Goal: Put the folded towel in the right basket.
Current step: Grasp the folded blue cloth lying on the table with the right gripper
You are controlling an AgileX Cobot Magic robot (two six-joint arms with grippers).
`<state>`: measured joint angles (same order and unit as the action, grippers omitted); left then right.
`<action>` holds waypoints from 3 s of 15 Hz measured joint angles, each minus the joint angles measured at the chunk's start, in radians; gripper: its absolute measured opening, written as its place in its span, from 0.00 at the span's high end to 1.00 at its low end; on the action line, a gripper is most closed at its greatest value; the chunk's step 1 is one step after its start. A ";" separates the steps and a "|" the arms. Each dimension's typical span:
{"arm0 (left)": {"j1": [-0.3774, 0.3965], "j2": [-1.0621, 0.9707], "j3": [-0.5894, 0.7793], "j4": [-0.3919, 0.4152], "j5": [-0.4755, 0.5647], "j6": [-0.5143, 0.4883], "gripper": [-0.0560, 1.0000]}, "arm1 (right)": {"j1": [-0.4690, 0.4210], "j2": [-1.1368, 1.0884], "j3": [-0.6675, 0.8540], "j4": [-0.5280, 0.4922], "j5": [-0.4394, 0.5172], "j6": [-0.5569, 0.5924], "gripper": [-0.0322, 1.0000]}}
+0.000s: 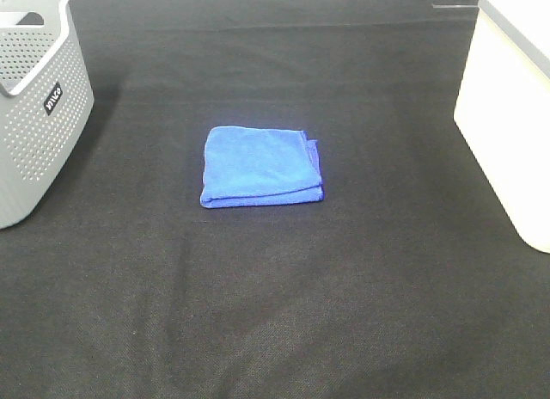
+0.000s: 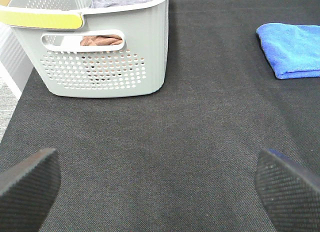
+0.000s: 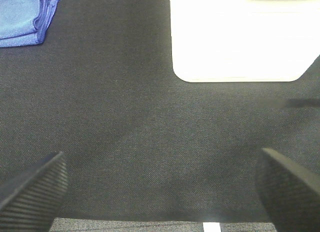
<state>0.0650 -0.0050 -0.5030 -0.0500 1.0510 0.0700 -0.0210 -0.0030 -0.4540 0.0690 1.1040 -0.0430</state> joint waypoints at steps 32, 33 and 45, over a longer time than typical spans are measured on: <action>0.000 0.000 0.000 0.000 0.000 0.000 0.01 | 0.261 1.843 -1.127 0.582 -0.112 -0.219 0.02; 0.000 0.000 0.000 0.000 0.000 0.000 0.01 | 0.266 1.956 -1.184 0.611 -0.108 -0.243 0.02; 0.000 0.000 0.000 0.000 0.000 0.000 0.01 | 0.219 2.601 -1.711 0.671 0.069 -0.174 0.04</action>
<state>0.0650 -0.0050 -0.5030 -0.0500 1.0510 0.0700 0.1980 2.5980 -2.1650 0.7400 1.1730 -0.2170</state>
